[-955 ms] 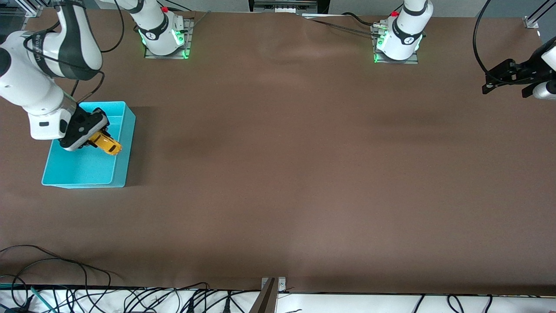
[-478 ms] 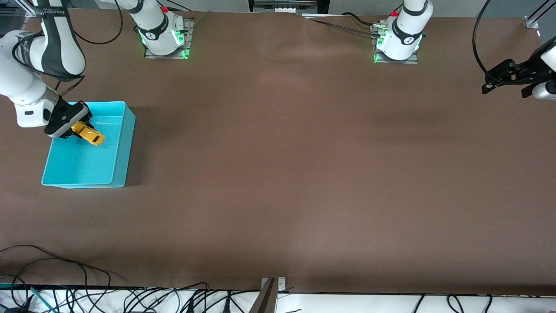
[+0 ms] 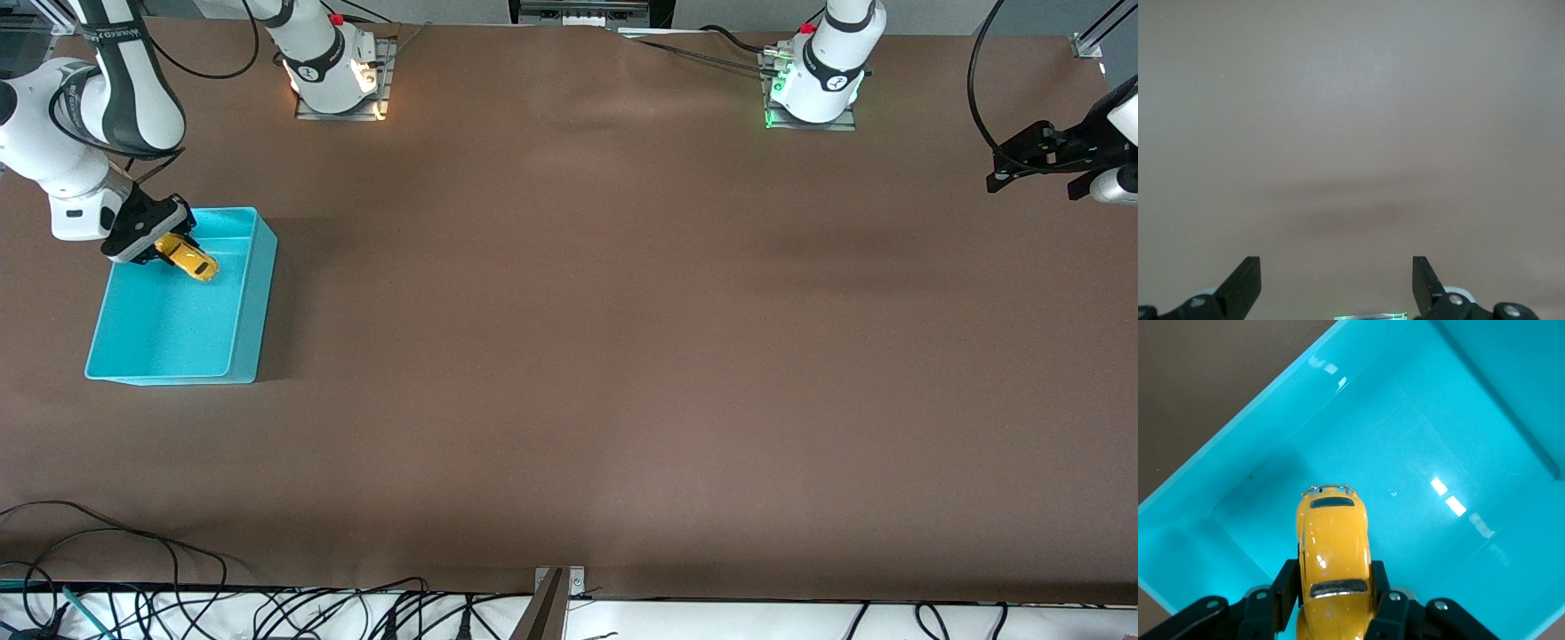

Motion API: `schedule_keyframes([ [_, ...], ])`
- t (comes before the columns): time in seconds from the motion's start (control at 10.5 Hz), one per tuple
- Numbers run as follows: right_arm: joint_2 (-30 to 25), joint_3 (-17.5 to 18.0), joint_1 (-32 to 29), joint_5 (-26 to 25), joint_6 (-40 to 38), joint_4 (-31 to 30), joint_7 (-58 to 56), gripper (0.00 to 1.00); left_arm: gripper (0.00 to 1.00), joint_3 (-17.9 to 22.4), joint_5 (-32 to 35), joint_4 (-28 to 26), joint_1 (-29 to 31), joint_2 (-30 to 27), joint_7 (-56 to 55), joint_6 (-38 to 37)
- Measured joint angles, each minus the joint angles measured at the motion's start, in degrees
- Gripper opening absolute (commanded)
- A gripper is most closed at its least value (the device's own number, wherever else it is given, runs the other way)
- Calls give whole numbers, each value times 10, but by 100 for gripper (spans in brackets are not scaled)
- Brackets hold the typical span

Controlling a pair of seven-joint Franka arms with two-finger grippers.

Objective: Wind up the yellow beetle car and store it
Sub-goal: 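Lower the car into the turquoise bin and open the right gripper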

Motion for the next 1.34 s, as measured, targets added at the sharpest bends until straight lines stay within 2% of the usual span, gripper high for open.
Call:
schedule_keyframes([
  [0.38, 30, -1, 0, 69, 19, -3, -15, 0, 100, 0, 0, 0, 0, 0, 0, 0],
  [0.67, 79, 1, 0, 197, 29, 0, -109, 0, 100, 0, 0, 0, 0, 0, 0, 0],
  [0.76, 92, 4, 1, 219, 28, 8, -128, 0, 100, 0, 0, 0, 0, 0, 0, 0],
  [1.34, 107, 15, 6, 225, -13, 71, -133, 0, 100, 0, 0, 0, 0, 0, 0, 0],
])
